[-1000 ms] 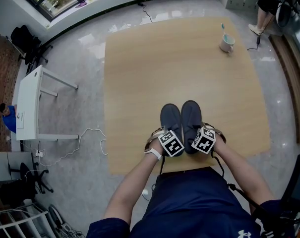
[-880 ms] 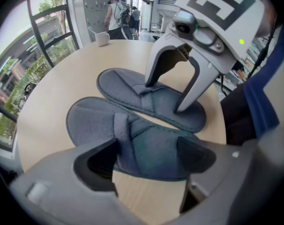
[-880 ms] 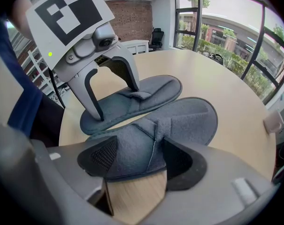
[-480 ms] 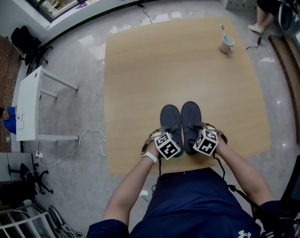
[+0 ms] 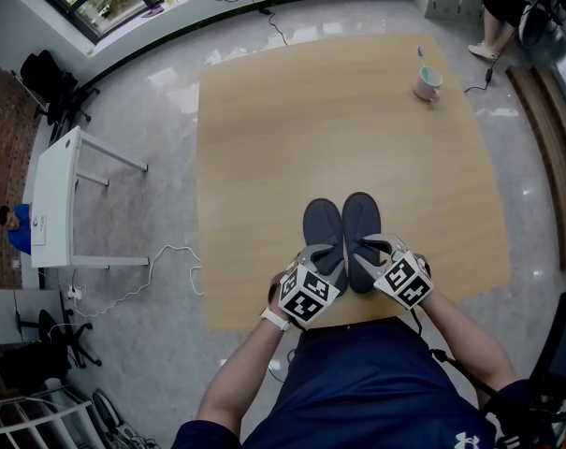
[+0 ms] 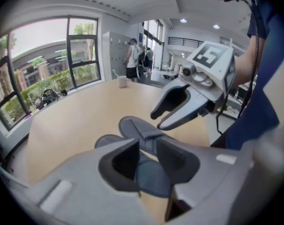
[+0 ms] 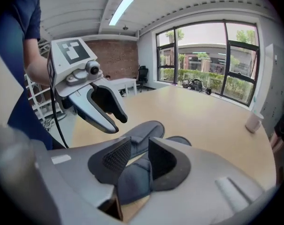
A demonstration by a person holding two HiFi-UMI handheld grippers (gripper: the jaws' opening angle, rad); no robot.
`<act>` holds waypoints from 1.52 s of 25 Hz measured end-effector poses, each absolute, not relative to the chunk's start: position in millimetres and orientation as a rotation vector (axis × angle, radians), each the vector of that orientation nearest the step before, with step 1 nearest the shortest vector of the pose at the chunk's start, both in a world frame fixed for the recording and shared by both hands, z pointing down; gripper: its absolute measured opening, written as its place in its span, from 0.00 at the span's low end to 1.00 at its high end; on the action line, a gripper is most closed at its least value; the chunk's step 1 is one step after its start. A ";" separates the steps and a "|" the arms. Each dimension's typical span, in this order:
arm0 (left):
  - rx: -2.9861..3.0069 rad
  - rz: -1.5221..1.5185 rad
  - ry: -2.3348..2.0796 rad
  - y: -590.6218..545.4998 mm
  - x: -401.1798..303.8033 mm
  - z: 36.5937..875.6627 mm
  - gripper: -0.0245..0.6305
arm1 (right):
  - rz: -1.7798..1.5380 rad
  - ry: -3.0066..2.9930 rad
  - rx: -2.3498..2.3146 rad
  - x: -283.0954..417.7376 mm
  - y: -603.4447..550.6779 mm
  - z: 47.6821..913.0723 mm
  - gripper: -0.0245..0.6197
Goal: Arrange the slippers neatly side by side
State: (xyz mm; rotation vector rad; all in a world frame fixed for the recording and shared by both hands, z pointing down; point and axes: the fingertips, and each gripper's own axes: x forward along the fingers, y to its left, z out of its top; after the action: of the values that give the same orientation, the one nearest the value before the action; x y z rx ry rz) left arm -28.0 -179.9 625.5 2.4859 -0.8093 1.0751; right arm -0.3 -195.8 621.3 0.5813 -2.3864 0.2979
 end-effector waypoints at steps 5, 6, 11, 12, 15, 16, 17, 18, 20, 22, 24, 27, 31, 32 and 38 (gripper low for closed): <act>2.548 0.931 -0.910 -174.7 -26.5 586.6 0.09 | 0.361 -2.510 0.682 0.5 -195.0 580.3 0.16; 2.554 0.886 -0.926 -173.8 -26.2 577.1 0.07 | 0.373 -2.532 0.699 1.1 -195.9 571.4 0.14; 2.600 0.739 -1.064 -176.8 -28.1 536.0 0.04 | 0.401 -2.627 0.762 4.2 -198.4 532.3 0.06; 2.620 0.723 -1.094 -177.9 -28.0 527.8 0.04 | 0.396 -2.649 0.777 4.5 -199.1 523.2 0.06; 2.666 0.648 -1.159 -182.0 -26.8 504.7 0.04 | 0.345 -2.743 0.824 4.6 -203.2 490.5 0.05; 2.674 0.624 -1.175 -183.4 -26.6 498.5 0.04 | 0.324 -2.777 0.843 5.1 -204.4 479.5 0.05; 2.683 0.606 -1.189 -184.6 -26.6 493.0 0.04 | 0.307 -2.806 0.865 5.9 -205.2 469.4 0.05; 2.694 0.593 -1.201 -185.2 -27.0 487.7 0.04 | 0.294 -2.828 0.889 6.8 -205.6 460.4 0.05; 2.717 0.574 -1.222 -185.8 -27.9 478.2 0.04 | 0.270 -2.855 0.934 8.8 -206.1 445.7 0.05; 2.727 0.563 -1.236 -185.5 -28.6 471.9 0.04 | 0.220 -2.872 0.970 12.9 -207.3 435.3 0.05; 2.732 0.545 -1.240 -184.8 -28.1 466.1 0.04 | 0.183 -2.885 0.989 15.7 -207.9 424.8 0.05; 2.738 0.506 -1.247 -185.7 -26.9 457.9 0.04 | 0.198 -2.895 0.997 14.6 -207.2 411.3 0.05; 2.746 0.487 -1.252 -186.3 -24.8 450.2 0.04 | 0.175 -2.892 1.009 17.3 -207.1 405.8 0.05; 2.747 0.487 -1.250 -186.1 -24.6 449.5 0.04 | 0.172 -2.890 1.010 17.7 -206.8 405.9 0.05; 2.732 0.491 -1.254 -186.4 -26.0 450.6 0.04 | 0.158 -2.874 1.014 18.9 -206.7 408.0 0.05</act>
State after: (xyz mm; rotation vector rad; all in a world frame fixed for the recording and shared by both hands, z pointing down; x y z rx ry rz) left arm -26.0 -186.4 450.6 2.7322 -1.2544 0.4914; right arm 18.9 -206.7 408.0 1.0142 -2.8742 0.1578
